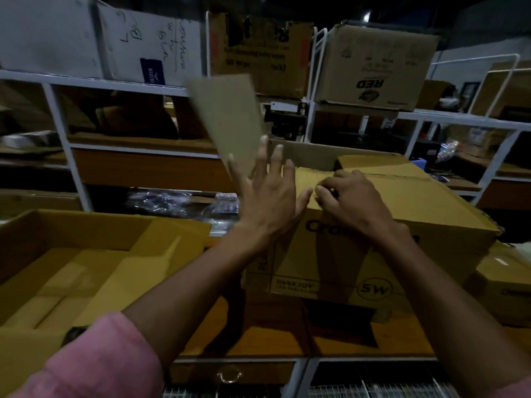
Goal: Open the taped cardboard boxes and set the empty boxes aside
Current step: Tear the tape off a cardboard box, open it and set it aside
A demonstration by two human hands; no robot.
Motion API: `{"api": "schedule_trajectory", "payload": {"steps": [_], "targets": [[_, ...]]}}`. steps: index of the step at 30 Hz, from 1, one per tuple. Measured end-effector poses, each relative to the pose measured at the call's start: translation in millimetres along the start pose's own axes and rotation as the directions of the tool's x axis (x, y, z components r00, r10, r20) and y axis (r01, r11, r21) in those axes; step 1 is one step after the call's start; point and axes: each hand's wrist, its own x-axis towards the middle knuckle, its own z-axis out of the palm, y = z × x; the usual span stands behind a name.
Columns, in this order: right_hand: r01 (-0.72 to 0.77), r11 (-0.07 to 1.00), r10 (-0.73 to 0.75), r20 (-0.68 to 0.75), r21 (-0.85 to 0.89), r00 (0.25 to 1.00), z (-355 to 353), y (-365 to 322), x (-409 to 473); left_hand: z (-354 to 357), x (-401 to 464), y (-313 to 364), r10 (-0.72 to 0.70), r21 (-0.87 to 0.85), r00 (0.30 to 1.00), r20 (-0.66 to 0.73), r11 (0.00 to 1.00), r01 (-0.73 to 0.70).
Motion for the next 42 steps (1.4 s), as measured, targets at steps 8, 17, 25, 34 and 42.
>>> {"api": "schedule_trajectory", "payload": {"steps": [8,17,25,34,42], "targets": [[0.033,0.999,-0.033,0.01,0.004,0.999,3.3,2.7,1.4,11.8,3.7,-18.4,-0.149,-0.21,0.951,0.272,0.955,0.21],[0.009,0.998,-0.009,-0.01,-0.054,1.0,5.6,3.0,4.3,15.2,4.8,-18.5,-0.165,-0.164,0.963,0.214,0.966,0.202],[-0.013,0.997,0.005,0.094,0.082,0.996,-1.9,10.2,12.1,3.5,14.6,-11.4,-0.101,-0.157,0.937,0.334,0.974,0.161],[-0.213,0.977,0.191,0.39,0.013,0.901,-11.4,30.2,77.8,0.7,19.4,0.5,-0.016,-0.211,0.97,0.244,0.975,0.069],[-0.267,0.964,0.259,0.281,-0.01,0.924,-10.0,47.9,122.5,-1.5,38.5,1.9,-0.03,-0.236,0.979,0.203,0.969,0.079]]}}
